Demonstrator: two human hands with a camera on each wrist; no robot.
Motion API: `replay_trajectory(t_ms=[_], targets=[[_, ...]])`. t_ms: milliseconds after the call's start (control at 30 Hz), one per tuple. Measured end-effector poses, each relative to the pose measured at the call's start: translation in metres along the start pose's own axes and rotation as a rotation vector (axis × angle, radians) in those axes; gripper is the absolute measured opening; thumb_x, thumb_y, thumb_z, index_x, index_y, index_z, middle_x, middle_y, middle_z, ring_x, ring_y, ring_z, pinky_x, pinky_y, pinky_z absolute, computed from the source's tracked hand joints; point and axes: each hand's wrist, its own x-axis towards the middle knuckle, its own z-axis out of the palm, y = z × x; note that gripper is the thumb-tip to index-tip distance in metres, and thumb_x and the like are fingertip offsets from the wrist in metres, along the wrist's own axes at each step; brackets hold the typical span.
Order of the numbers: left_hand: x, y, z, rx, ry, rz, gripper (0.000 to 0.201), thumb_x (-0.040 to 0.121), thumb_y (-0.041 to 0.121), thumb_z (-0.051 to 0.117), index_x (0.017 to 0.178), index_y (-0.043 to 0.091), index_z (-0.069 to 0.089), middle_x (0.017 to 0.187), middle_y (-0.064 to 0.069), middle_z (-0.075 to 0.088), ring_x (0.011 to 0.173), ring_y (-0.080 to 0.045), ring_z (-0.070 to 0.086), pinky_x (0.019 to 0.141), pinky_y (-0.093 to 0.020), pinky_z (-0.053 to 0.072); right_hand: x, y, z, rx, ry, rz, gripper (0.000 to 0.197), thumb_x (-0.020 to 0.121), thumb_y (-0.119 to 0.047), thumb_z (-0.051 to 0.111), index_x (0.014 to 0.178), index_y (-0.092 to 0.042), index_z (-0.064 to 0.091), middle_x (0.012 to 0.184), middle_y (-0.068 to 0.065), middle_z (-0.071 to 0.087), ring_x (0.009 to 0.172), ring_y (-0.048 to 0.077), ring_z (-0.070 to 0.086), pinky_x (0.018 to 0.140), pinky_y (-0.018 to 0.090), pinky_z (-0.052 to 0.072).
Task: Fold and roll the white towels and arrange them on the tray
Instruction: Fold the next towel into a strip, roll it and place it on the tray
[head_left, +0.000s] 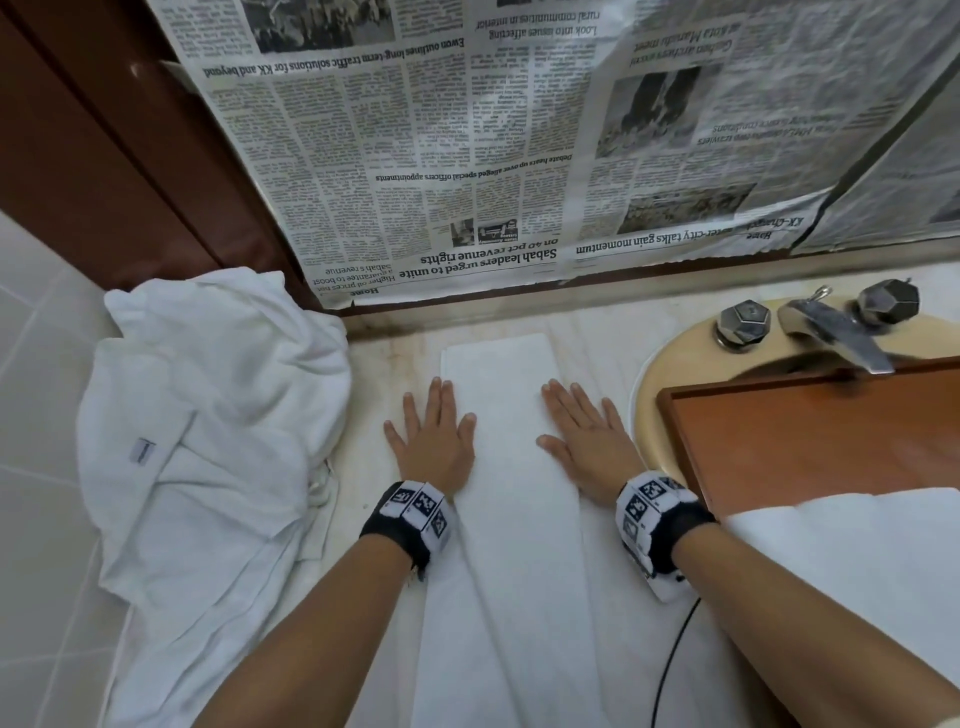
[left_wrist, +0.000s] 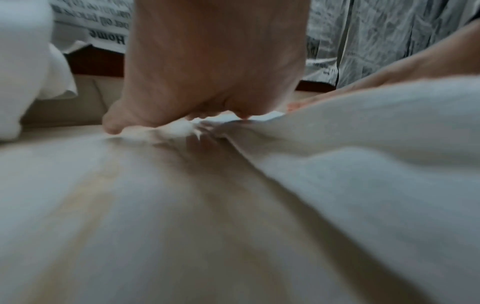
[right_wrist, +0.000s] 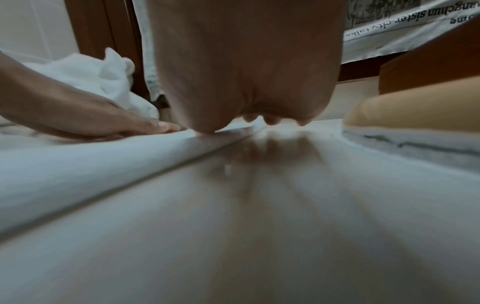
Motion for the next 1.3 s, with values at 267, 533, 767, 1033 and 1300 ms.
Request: replay_trajectory(t_ms=[267,533,767,1033,1300], targets=[[-0.088,-0.036,0.027,0.058,0.011,0.162,0.063,0.096,0.059,0.0,0.157,0.044,-0.001,0.162,0.024,-0.014,0.153,-0.019,-0.013,0.121,-0.053,-0.002,-0.068,-0.047,0.053,-0.008,0.088,0.017,0.068,0.1,-0.056,0.011,0.158,-0.022,0.001,0.163,-0.01,-0.01,0.15,0.011,-0.01,0.12,0.044,-0.007],[-0.106,-0.017,0.047,0.105,0.009,0.029,0.063,0.097,0.06,-0.003,0.155,0.039,-0.016,0.159,0.022,-0.025,0.151,-0.022,-0.023,0.119,-0.059,-0.01,-0.053,-0.017,0.036,-0.09,-0.013,-0.069,0.088,0.08,-0.068,-0.026,0.155,-0.023,-0.015,0.157,-0.013,-0.025,0.148,0.006,-0.019,0.12,0.043,-0.015],[-0.078,-0.004,0.03,0.106,-0.019,-0.057,0.061,0.102,0.059,0.009,0.156,0.041,-0.012,0.162,0.023,-0.019,0.151,-0.026,-0.02,0.117,-0.063,-0.013,-0.04,-0.011,0.015,-0.084,-0.086,-0.094,0.079,0.093,-0.064,-0.006,0.157,-0.019,-0.007,0.164,-0.006,-0.016,0.149,0.008,-0.015,0.12,0.042,-0.011],[-0.094,-0.019,0.012,-0.181,0.157,0.094,0.045,0.103,0.033,0.043,0.147,0.034,0.043,0.153,0.002,0.04,0.137,-0.028,0.039,0.11,-0.05,0.034,-0.12,-0.075,0.047,0.247,0.276,-0.025,0.055,0.093,-0.047,0.037,0.127,-0.01,0.06,0.125,0.008,0.059,0.113,0.028,0.056,0.094,0.042,0.044],[-0.095,-0.039,0.014,-0.32,0.101,0.354,0.018,0.096,0.015,0.062,0.104,0.023,0.077,0.112,0.006,0.053,0.099,-0.013,0.056,0.094,-0.03,0.047,-0.135,-0.104,0.047,0.432,0.087,0.232,0.014,0.094,-0.03,0.053,0.095,-0.017,0.061,0.094,-0.004,0.061,0.089,0.018,0.059,0.081,0.034,0.049]])
